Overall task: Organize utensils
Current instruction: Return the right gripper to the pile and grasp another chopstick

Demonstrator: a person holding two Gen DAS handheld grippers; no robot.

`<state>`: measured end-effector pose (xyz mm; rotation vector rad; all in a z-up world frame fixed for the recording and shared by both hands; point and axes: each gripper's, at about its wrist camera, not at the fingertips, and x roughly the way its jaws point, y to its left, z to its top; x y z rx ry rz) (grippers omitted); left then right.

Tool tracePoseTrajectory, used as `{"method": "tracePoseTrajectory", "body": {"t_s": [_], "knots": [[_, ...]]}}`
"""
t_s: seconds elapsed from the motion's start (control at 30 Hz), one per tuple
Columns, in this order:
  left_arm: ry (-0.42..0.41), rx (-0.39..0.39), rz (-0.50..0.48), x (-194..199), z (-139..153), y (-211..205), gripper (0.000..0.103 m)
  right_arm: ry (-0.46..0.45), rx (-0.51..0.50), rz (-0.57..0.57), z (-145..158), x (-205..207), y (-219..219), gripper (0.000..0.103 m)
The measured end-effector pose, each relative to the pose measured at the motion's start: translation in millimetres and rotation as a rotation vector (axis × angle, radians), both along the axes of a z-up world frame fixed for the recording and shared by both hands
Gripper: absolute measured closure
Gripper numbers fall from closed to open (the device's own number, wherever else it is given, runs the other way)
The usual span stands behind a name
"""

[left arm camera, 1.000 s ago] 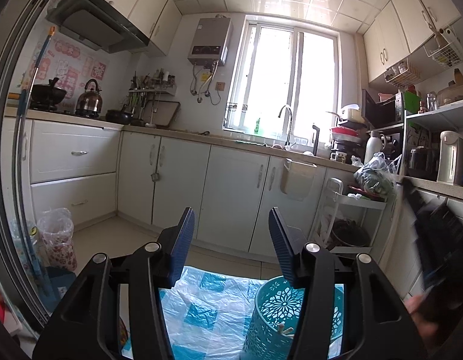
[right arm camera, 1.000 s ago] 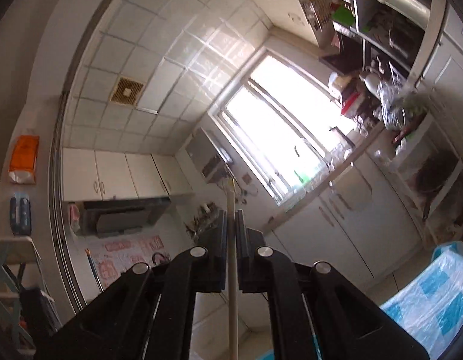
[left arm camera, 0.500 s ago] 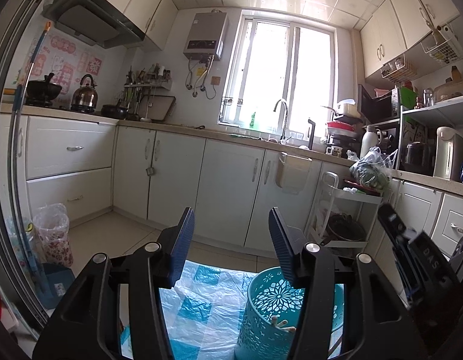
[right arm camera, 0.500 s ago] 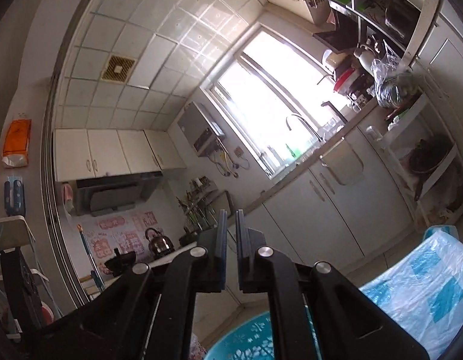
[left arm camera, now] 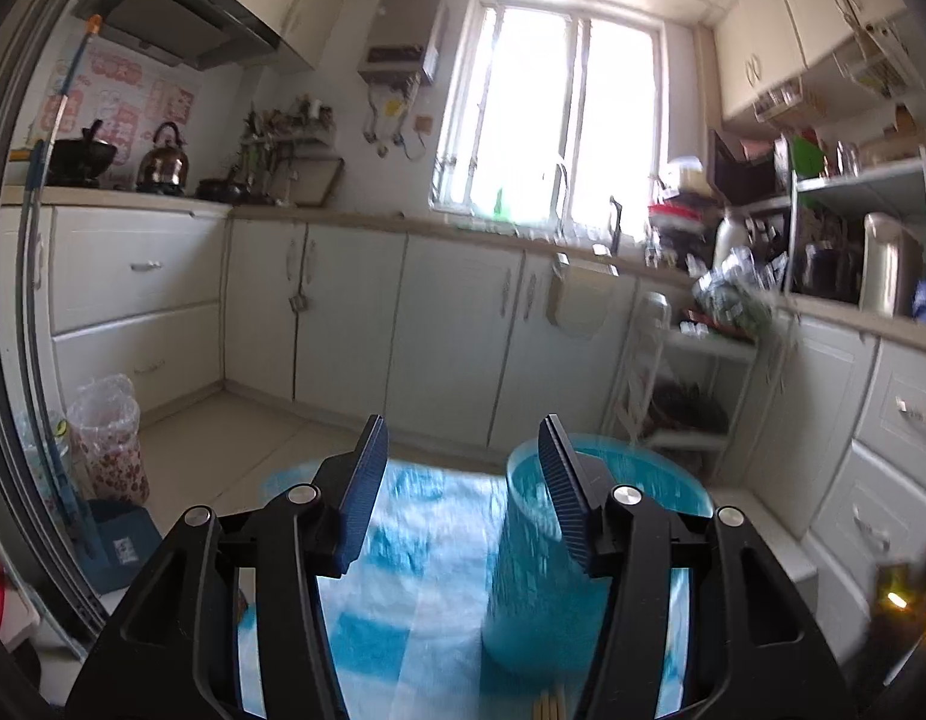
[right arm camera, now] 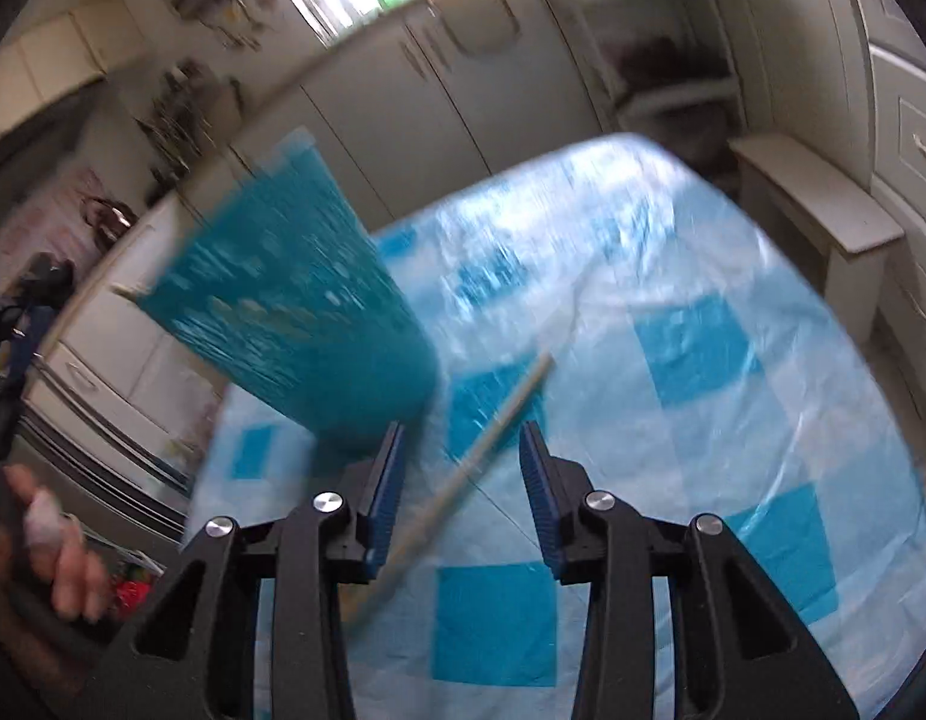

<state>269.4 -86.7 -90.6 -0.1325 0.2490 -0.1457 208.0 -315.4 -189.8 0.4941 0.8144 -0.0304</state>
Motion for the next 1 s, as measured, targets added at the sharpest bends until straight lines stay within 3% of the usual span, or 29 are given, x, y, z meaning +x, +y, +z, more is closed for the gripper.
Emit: {"method": "tracePoseTrajectory", "body": {"t_s": [0.1,0.23,0.33,0.37,0.43,0.5,0.6,0.73,0.87,0.9,1.0], "knots": [[0.037,0.022,-0.023,-7.5,-13.2,-4.7,0.053,0.074,-0.109,0.015,-4.5,20.4,10.8,0.064],[0.059,0.035,-0.039,-12.2,-21.5,-5.6,0.052,0.166,-0.230,0.119,-16.7,45.8,35.1,0.058],[0.061,0.036,-0.038,-11.9,-22.0,-4.5,0.051,0.171,-0.365,0.221,-18.6,43.6,57.1,0.055],[0.061,0.035,-0.036,-11.5,-22.6,-3.6,0.051,0.169,-0.373,0.253,-18.5,41.3,60.5,0.057],[0.066,0.032,-0.032,-9.4,-23.2,-1.3,0.051,0.169,-0.403,0.380,-16.1,29.5,68.8,0.076],[0.067,0.029,-0.030,-8.3,-23.4,0.7,0.051,0.186,-0.381,0.477,-12.5,18.0,66.5,0.089],[0.069,0.025,-0.029,-5.1,-23.5,1.6,0.050,0.225,-0.300,0.538,-8.9,5.6,46.4,0.093],[0.084,0.009,-0.032,1.5,-22.4,0.5,0.049,0.209,-0.203,0.420,-3.5,6.7,11.1,0.092],[0.086,0.013,-0.041,1.8,-22.3,-5.1,0.047,0.192,-0.202,0.356,-2.2,25.0,6.3,0.088],[0.086,0.014,-0.043,2.0,-22.2,-5.8,0.047,0.190,-0.219,0.342,-2.5,29.8,6.8,0.083],[0.093,0.015,-0.046,3.4,-23.2,-7.8,0.045,0.201,-0.270,0.347,-6.5,46.0,11.5,0.082]]}}
